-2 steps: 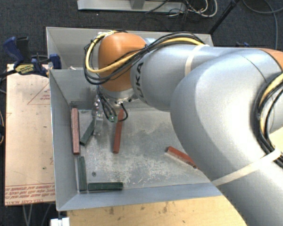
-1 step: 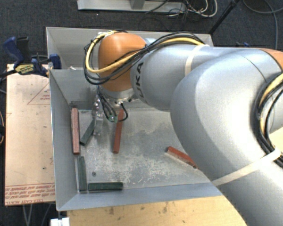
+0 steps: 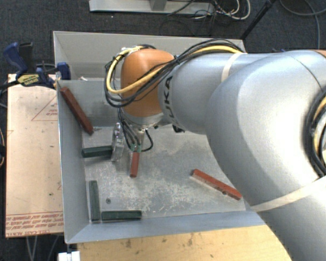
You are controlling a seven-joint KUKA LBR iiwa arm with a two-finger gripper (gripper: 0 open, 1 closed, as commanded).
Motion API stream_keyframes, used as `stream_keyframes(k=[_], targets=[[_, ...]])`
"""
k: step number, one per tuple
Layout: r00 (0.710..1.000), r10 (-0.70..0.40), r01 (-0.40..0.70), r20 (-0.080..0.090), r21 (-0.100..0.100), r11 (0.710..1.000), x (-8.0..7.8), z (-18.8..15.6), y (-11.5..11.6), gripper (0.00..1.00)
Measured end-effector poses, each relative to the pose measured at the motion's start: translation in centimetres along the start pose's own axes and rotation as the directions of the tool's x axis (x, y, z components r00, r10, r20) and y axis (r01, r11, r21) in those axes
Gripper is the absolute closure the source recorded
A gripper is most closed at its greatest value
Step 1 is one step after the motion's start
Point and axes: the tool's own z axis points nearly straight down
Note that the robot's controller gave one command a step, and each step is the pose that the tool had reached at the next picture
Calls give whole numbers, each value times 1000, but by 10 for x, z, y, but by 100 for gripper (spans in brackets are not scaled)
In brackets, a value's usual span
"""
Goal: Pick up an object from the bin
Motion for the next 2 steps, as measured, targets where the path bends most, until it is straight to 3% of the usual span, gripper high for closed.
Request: stream_keyframes(k=[1, 2], targets=[[1000, 7, -7, -1, 0, 1000, 11, 1, -8, 100], [998, 62, -62, 1, -1, 998, -5, -126, 21, 100]])
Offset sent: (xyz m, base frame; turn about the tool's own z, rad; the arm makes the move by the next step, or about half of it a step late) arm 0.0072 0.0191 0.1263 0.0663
